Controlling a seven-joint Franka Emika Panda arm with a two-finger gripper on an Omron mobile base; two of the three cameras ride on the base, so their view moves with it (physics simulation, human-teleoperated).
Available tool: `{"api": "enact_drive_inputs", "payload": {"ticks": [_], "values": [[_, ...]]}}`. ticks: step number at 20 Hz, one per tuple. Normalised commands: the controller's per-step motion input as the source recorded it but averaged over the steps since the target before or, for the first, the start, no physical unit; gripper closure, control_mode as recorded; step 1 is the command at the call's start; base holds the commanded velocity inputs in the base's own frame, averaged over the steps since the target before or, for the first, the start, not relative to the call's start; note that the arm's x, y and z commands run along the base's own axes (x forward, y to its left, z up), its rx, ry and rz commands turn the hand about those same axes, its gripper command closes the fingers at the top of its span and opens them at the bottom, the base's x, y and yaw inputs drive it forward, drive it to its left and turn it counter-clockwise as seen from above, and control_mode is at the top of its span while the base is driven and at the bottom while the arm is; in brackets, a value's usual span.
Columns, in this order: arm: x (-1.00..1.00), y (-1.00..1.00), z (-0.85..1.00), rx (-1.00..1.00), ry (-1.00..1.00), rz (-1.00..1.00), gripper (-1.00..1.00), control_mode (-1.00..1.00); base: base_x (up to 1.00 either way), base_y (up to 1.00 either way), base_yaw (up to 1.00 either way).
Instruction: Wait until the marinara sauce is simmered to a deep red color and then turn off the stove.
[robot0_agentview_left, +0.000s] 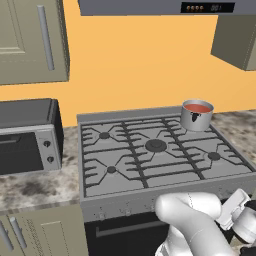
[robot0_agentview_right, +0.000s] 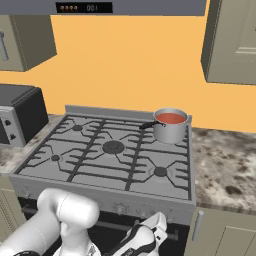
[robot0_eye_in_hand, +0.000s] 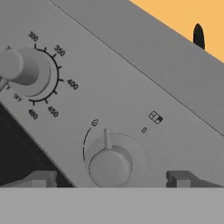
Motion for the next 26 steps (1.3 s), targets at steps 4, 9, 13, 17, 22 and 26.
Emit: {"api": "enact_drive_inputs", "payload": {"ticks": [4, 9, 13, 17, 22, 26], "values": [[0.01, 0.0, 0.09, 0.0, 0.0, 0.0, -1.0, -1.0, 0.0, 0.0, 0.0], [0.0, 0.04, 0.23, 0.0, -0.02, 0.0, -1.0, -1.0, 0.0, 0.0, 0.0], [0.0, 0.0, 0.0, 0.0, 0.0, 0.0, -1.0, -1.0, 0.0, 0.0, 0.0], [-0.14, 0.08, -0.12, -0.01, 0.0, 0.0, -1.0, -1.0, 0.0, 0.0, 0.0], [0.0, 0.0, -0.02, 0.0, 0.0, 0.0, -1.0, -1.0, 0.0, 0.0, 0.0], [0.0, 0.0, -0.03, 0.0, 0.0, 0.0, -1.0, -1.0, 0.0, 0.0, 0.0]]}}
